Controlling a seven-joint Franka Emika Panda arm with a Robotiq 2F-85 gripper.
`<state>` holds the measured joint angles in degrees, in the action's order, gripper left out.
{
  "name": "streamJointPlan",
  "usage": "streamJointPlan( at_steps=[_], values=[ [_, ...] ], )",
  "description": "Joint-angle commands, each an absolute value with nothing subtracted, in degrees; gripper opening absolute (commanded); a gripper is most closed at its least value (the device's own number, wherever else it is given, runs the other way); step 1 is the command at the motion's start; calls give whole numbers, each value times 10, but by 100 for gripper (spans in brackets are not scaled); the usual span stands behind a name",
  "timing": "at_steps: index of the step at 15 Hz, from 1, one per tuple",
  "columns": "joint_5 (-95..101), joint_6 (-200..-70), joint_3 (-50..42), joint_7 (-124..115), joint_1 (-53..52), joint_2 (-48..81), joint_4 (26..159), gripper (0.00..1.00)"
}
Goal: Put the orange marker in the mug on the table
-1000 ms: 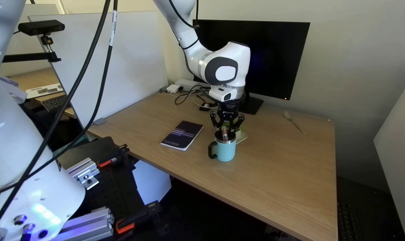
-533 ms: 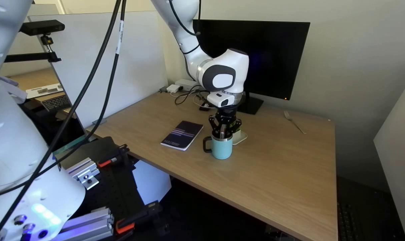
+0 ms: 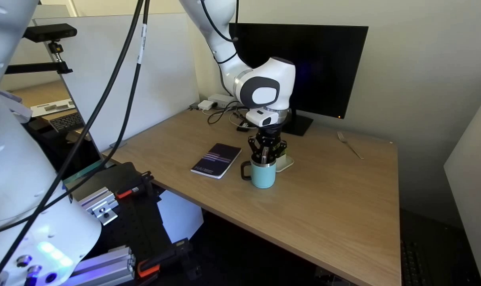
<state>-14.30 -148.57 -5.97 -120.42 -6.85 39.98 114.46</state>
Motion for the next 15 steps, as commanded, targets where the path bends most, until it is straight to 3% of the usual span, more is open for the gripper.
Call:
streamJointPlan(
  at_steps=[1, 15],
  values=[
    [-140, -1481, -59, -1207, -67, 385, 1141, 6],
    [-100, -1432, -54, -1157, -57, 314, 1136, 6]
  ],
)
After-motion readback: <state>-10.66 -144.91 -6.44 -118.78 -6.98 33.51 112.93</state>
